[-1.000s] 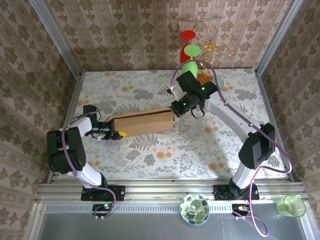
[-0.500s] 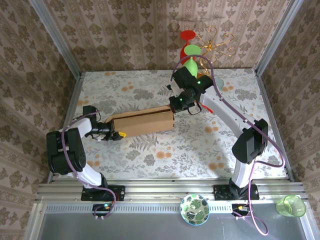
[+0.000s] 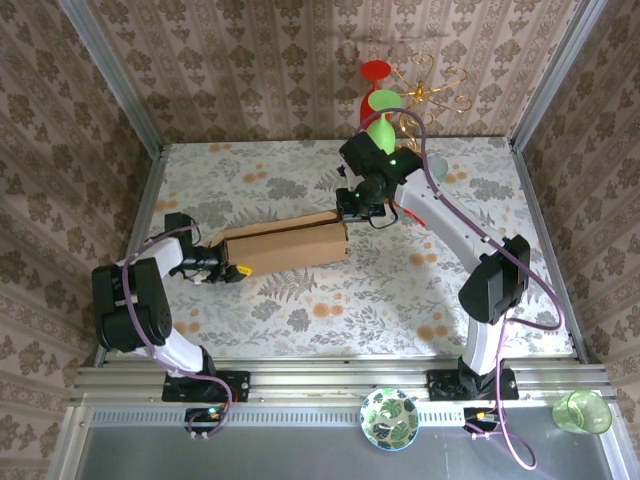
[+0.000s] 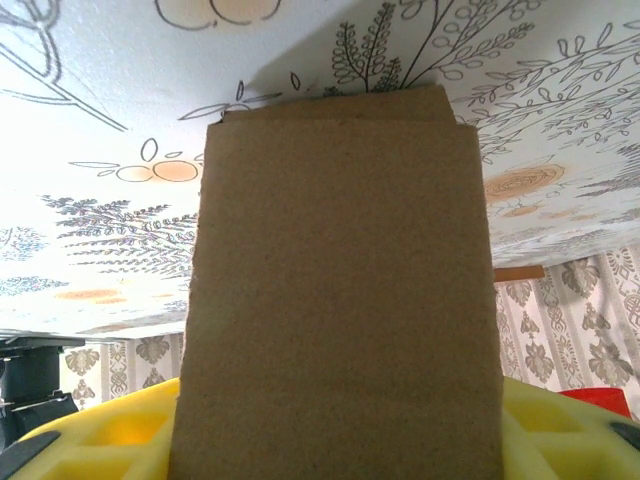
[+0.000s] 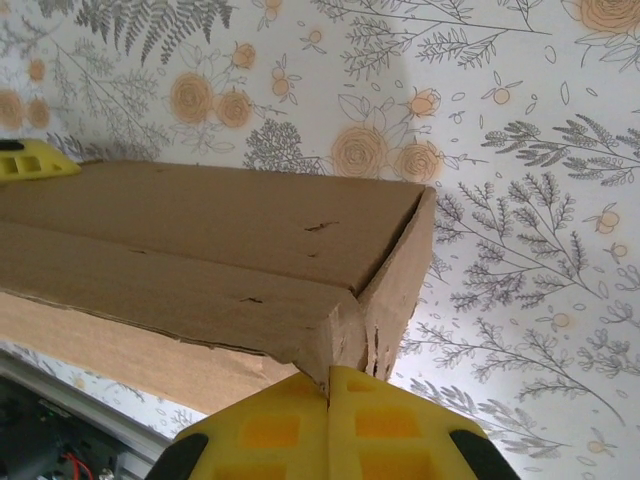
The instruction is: Fold the paper box
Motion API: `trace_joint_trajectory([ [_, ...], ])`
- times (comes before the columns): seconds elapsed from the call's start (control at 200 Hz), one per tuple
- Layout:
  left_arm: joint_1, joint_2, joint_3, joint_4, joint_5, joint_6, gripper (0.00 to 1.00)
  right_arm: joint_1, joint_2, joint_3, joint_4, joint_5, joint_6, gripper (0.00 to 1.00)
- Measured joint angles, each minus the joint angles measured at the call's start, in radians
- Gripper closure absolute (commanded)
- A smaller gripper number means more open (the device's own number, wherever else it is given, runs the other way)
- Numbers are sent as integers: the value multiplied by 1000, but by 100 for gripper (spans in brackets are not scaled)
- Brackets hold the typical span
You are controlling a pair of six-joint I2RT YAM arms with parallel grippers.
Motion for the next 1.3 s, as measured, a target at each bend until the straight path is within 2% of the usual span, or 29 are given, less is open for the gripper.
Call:
trace_joint_trajectory([
  [0.285,1,-9,0,8,-26,0,75,7,-59,-143,130,24,119,100],
  [0.355,2,-9,0,8,-26,1,71,8,-73,-170,159,24,129,100],
  [0.47,13,0,3,8,-21,12,58,10,-87,-202,199,24,141,100],
  [0.6,33,13,10,13,-10,33,54,14,-105,-248,261,24,148,100],
  [0.825,50,25,18,11,-3,58,68,18,-103,-249,283,24,170,100],
  [1.095,68,58,51,-27,12,102,74,16,8,-40,112,15,212,100],
  [1.255,70,59,51,-34,13,123,81,8,45,34,24,-22,222,100],
  [1.295,71,59,51,-35,13,128,87,6,54,50,6,-27,222,100],
])
